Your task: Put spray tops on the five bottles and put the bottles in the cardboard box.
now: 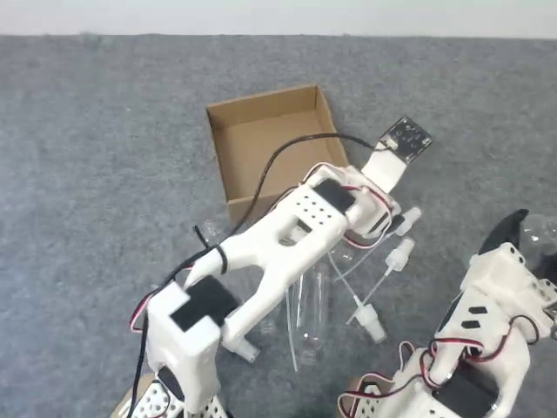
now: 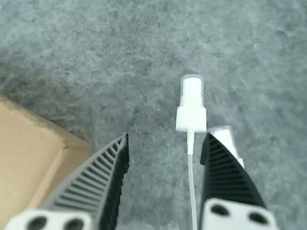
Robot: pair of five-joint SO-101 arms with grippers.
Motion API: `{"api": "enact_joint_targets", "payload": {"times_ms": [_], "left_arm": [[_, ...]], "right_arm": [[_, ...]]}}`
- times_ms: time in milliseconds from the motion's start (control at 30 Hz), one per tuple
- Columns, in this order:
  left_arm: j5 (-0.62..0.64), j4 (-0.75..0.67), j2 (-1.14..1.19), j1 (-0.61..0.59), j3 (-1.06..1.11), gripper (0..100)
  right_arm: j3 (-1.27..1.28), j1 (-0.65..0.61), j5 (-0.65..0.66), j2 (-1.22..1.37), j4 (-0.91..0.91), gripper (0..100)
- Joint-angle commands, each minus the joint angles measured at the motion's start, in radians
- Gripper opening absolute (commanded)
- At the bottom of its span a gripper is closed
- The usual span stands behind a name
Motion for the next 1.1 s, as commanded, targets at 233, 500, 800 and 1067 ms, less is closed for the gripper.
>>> {"api": "enact_joint_targets", "payload": {"times_ms": [233, 500, 800, 1067], "left_arm": [[0.014, 0.071, 0.129, 0.071, -0.239, 23], [0.014, 0.121, 0.264, 0.071, -0.36, 23], [0.014, 0.259, 0.437, 0.071, -0.613, 23], [0.009, 0.477, 0.632, 0.072, -0.954, 12]], "right_arm": [[-0.015, -0.044, -0.009, -0.007, -0.025, 0.9], [-0.012, -0.044, -0.008, -0.007, -0.024, 0.9], [-0.011, -0.044, -0.005, -0.007, -0.024, 0.9], [-0.009, -0.045, -0.005, -0.007, -0.022, 0.9]]}}
